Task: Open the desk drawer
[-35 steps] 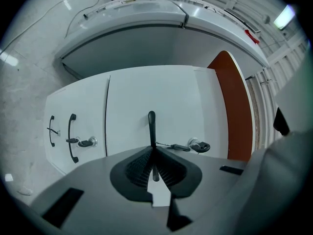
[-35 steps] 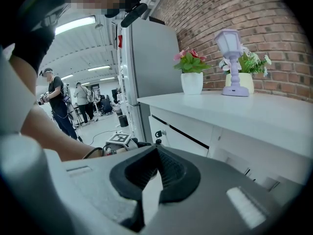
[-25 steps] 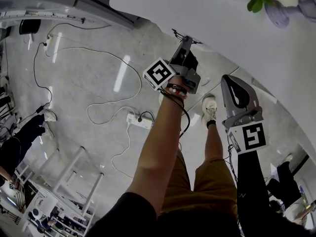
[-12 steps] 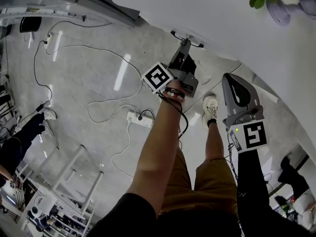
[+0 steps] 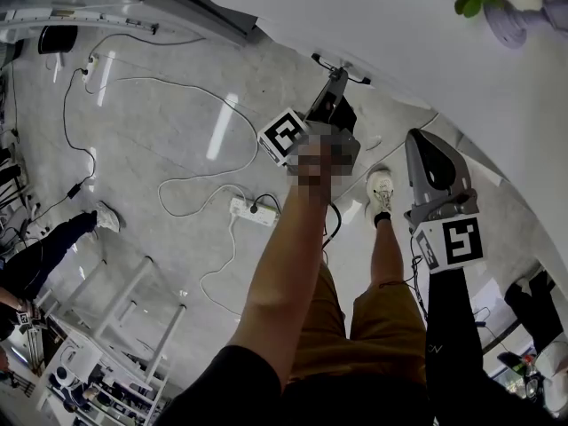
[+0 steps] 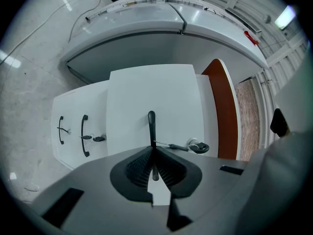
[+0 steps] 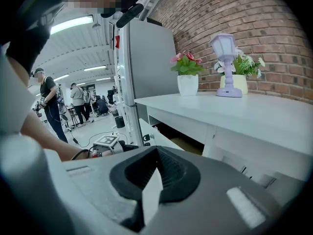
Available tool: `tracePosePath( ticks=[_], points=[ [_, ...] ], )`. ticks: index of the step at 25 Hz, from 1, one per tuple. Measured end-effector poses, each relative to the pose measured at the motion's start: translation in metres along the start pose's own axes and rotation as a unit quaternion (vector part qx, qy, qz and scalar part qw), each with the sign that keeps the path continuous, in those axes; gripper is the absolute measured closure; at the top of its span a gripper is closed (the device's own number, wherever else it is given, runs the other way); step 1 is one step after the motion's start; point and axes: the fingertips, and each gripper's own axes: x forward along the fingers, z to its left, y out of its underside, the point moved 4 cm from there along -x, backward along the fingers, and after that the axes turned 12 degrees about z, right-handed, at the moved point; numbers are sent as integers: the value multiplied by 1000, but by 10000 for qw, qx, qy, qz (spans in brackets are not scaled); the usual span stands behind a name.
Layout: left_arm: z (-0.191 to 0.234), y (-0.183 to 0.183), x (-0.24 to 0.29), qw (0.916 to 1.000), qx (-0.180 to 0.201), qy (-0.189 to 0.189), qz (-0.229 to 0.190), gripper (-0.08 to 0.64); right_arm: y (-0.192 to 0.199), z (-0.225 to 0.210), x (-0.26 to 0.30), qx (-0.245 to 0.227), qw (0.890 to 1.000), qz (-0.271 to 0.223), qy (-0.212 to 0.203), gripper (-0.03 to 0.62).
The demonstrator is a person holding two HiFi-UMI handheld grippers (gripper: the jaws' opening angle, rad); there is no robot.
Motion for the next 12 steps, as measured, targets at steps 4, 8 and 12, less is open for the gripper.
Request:
tracePosePath(
  ticks=[4, 8, 12],
  points=[
    [-5, 5, -11, 9998, -133, 148, -32, 537, 3, 10, -4, 5, 10000, -30, 32, 592],
    [-3, 4, -14, 9999, -122, 47, -59, 537, 1, 10, -5, 11, 10000, -42, 31, 592],
    [-5, 8, -25, 9997, -195, 105, -82, 537, 3, 17, -9, -3, 10000, -70, 27, 592]
  ],
)
